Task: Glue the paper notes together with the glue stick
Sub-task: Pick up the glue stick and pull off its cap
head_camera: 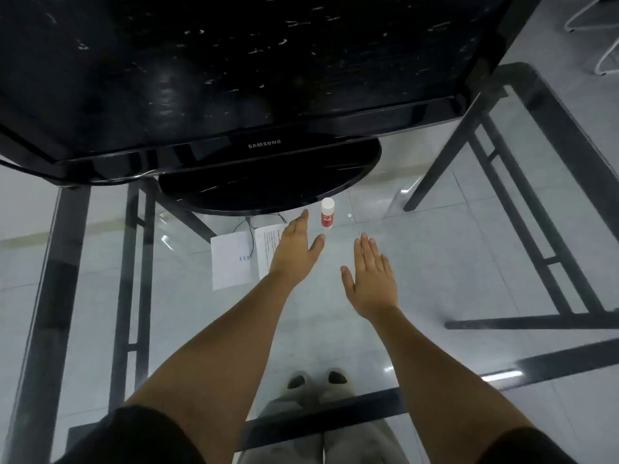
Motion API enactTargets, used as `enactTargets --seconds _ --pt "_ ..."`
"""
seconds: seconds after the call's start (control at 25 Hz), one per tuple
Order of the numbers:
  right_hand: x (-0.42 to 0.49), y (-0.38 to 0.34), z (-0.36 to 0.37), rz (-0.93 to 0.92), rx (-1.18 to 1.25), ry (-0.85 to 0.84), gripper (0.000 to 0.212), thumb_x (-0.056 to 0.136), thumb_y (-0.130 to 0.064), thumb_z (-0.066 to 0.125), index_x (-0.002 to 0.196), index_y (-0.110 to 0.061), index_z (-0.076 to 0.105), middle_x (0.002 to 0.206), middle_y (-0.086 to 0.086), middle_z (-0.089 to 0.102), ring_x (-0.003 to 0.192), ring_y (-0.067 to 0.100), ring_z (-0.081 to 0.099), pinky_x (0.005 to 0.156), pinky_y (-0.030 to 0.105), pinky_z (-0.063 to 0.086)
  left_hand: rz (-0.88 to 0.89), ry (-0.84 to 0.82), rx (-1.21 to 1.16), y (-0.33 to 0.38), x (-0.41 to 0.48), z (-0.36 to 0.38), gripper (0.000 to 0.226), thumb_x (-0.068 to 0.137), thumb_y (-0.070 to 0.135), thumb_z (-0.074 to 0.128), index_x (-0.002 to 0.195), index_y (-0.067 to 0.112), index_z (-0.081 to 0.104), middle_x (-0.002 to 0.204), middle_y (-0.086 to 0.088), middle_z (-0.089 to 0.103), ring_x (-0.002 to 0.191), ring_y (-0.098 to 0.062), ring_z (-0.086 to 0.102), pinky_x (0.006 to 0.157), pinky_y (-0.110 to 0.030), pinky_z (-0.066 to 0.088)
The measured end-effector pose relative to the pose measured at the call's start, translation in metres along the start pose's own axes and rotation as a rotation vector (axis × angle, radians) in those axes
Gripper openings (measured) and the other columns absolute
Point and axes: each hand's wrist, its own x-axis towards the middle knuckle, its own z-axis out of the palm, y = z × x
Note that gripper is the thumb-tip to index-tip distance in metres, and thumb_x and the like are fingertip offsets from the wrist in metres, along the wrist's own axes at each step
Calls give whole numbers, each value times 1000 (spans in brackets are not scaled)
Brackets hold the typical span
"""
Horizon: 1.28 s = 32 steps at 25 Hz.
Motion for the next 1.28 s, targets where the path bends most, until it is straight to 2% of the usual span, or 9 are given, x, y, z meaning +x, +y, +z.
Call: enactTargets --seconds 0.16,0.48,0.68,0.84,0.96,1.0,1.08,1.2,1.28 --pt "-1 0 6 13 -69 54 64 95 -50 12 148 -15 3 158 2 0 138 12 -15 112 31 -8 30 106 -132 6 21 4 67 85 38 62 140 14 33 142 -10 43 129 -26 41 106 -39 35" --pt "2 2 9 13 -93 55 64 96 -51 13 149 -16 3 158 1 0 136 10 -20 110 31 -12 58 191 -70 13 33 12 35 88 30 61 113 7 52 114 -11 64 102 -25 60 77 -24 38" --pt "2 2 -1 -11 -17 8 63 97 -48 20 148 -15 7 158 3 4 144 18 -2 112 31 -6 73 151 -218 17 11 1 30 91 28 56 113 9 50 101 -1 62 88 -13 57 76 -22 40" --pt "9 1 -34 16 316 49 55 97 -39 37 143 -10 27 151 9 31 138 24 30 112 35 24 97 170 -260 13 -15 -5 27 96 30 45 113 11 51 88 -5 56 68 -8 50 59 -16 38" --pt "22 -7 -68 111 693 176 38 96 -33 45 125 -10 54 119 8 60 113 24 56 91 27 44 90 172 -220 15 -30 -5 34 98 32 34 118 9 50 87 -4 50 66 -7 45 53 -11 35" --pt "27 -12 -80 142 798 172 34 96 -34 46 118 -11 59 108 5 64 104 22 61 85 24 44 93 164 -212 17 -32 -5 35 99 32 32 118 8 49 86 -3 49 65 -7 44 53 -11 36" --pt "35 -20 -99 168 943 80 34 94 -39 46 113 -15 61 105 1 65 94 17 63 83 24 44 109 137 -171 21 -35 -4 35 99 32 30 117 8 49 83 -3 49 61 -8 42 51 -11 37" --pt "40 -29 -113 97 995 -65 26 92 -41 50 107 -22 61 108 0 62 95 15 62 91 30 48 121 129 -125 28 -36 -4 37 99 34 29 117 9 49 84 -2 50 61 -8 43 49 -13 33" --pt "40 -31 -118 49 980 -65 22 92 -33 55 106 -19 64 105 1 64 98 17 61 92 30 48 141 140 -105 33 -36 -5 37 99 35 29 117 10 49 89 -4 54 64 -8 45 52 -13 32"
